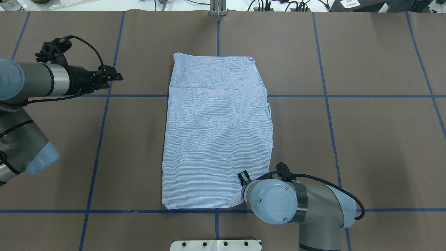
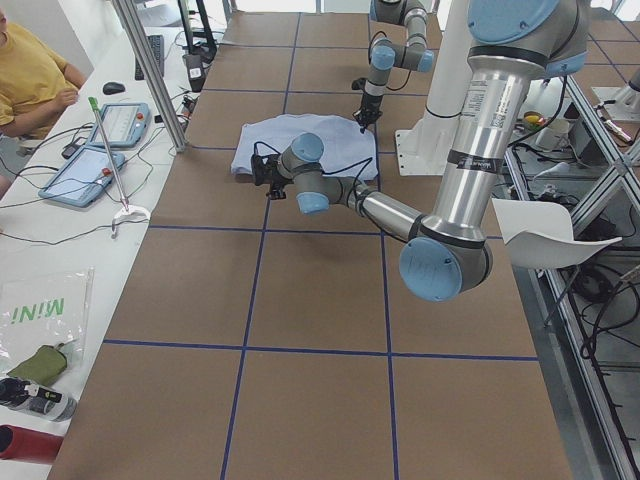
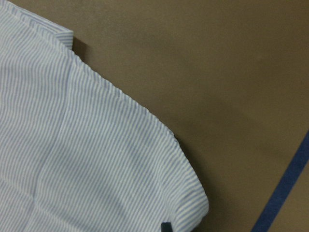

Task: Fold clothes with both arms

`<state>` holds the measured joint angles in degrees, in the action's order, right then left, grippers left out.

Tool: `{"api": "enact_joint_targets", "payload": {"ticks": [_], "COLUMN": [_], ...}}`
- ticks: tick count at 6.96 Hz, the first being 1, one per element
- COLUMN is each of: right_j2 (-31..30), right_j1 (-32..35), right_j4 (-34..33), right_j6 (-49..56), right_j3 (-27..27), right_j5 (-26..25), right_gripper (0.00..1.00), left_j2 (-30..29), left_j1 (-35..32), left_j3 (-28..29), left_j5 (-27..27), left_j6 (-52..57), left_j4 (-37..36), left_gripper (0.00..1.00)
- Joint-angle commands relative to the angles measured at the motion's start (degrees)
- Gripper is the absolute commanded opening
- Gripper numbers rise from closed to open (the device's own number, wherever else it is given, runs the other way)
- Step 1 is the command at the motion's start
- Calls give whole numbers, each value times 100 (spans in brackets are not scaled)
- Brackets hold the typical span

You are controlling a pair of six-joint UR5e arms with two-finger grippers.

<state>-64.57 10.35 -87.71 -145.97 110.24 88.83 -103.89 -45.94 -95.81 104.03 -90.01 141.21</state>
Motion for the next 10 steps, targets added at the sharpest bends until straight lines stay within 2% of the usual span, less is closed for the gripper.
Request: {"api": "enact_joint_targets", "payload": {"ticks": [1,2,3,4,5,7,9,10], "right_j2": [-47,-56,-65,-134,-144,-126,-126,-126], "right_j1": [20,20,11,2,2,2,11,11], "right_j4": [-44,-44,-44,-35,-18,-27,-53,-53], "right_j6": [7,7,7,24,103,104,104,104], "right_j3": [139,147,139,130,130,147,200,200], "right_j5": [90,90,90,99,99,91,90,90], "right_gripper": [0,0,0,0,0,0,0,0], "left_j2": [105,366,569,571,563,545,528,510], "left_j1": [843,1659,2232,2856,3254,3800,4109,4136], "left_j3": [-383,-812,-1312,-1474,-1588,-1616,-1537,-1537], "left_j5": [-510,-1211,-1427,-1907,-2121,-2455,-2466,-2466], "left_j6": [-1293,-1717,-2209,-2588,-2809,-3031,-3223,-3224], "left_j4": [3,-110,-598,-934,-1094,-1489,-1552,-1553], "left_gripper": [64,64,64,64,64,64,63,59]}}
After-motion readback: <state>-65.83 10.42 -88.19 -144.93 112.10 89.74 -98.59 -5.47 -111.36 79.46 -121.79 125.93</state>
